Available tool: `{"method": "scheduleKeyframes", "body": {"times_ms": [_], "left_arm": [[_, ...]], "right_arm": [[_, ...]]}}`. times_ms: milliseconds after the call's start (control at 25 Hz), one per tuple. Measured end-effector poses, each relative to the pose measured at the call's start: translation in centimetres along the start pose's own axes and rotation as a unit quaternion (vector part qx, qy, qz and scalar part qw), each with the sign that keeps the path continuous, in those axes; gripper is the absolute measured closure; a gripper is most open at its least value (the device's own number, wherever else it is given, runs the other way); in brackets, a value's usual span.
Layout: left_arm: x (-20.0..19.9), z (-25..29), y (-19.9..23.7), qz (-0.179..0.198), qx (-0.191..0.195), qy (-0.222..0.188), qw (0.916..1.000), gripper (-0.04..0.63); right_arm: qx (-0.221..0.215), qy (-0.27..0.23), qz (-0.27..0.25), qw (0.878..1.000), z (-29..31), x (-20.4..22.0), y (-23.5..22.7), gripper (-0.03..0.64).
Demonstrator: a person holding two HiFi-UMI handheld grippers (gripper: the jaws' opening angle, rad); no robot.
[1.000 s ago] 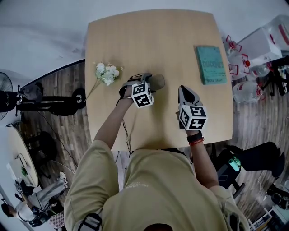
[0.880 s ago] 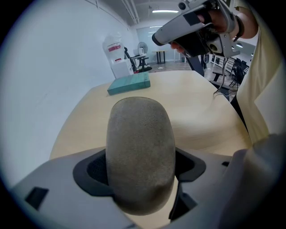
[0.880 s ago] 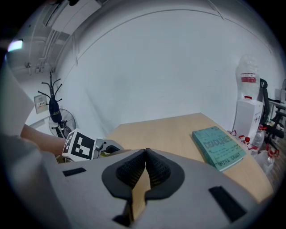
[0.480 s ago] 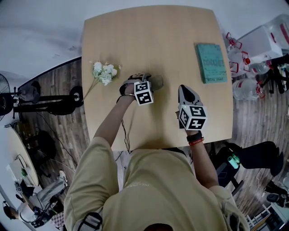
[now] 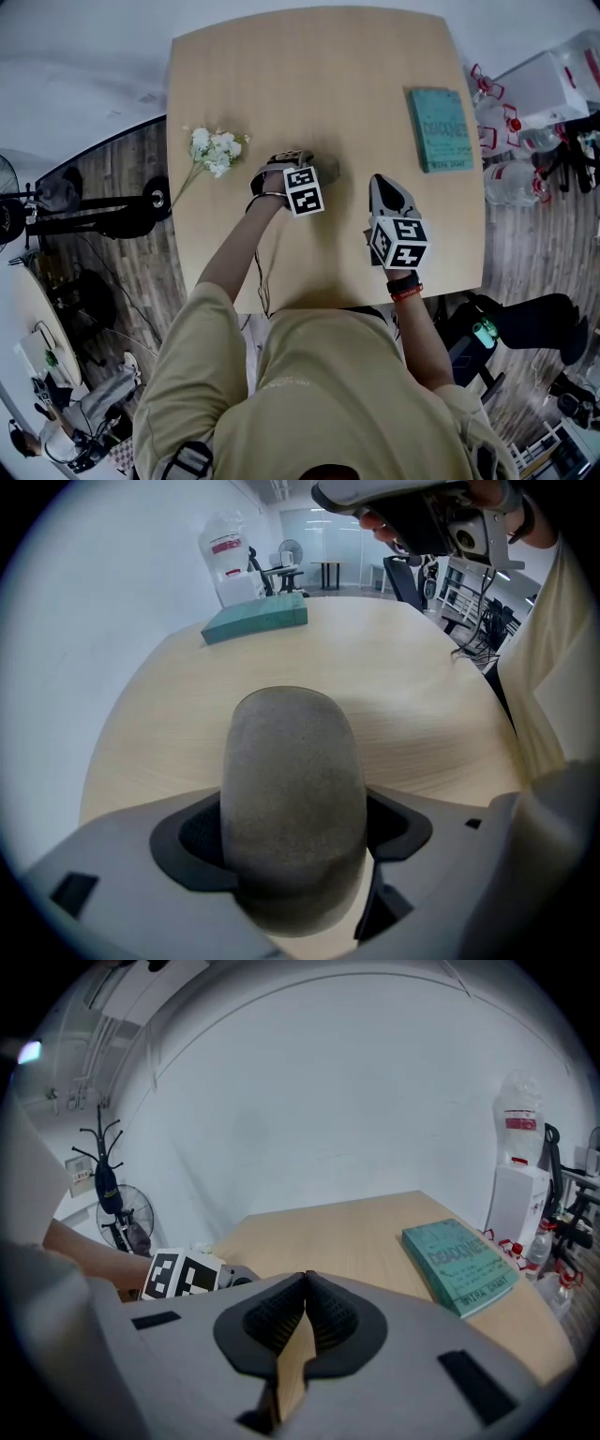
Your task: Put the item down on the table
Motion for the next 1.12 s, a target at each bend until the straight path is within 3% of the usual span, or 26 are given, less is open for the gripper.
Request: {"method": "scheduleKeyframes", "body": {"times_ms": [480,800,1120], "left_arm": [[-0.2,0.8,-0.3,0.015,0.004,0.014,0.9998,0.224],[-0.7,0.5,-1.5,0.062,0.003,0.035,0.9975,0.222],[-0.8,-0.3,-2.5,0.048,0.008,0.024,0.9985,0.218]], "right_arm": [[0.013,-0.006,0.018,1.0,-0.5,0.1,-1.3,0.614],[0.014,-0.02,0.026,0.999,-2.1,-0.1,-1.8,0.614],[0.008,-0.02,0.034,0.999,-3.3,0.6,-1.9,0.614]]}}
Point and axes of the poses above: the fingertips, and each gripper's own axes: z forward along the fingers, y to its left, x out of its underside, the point moved 1 cm from there along -z, backward along the fingers, and after that the axes turned 11 degrees about y, right-handed, at the moved point
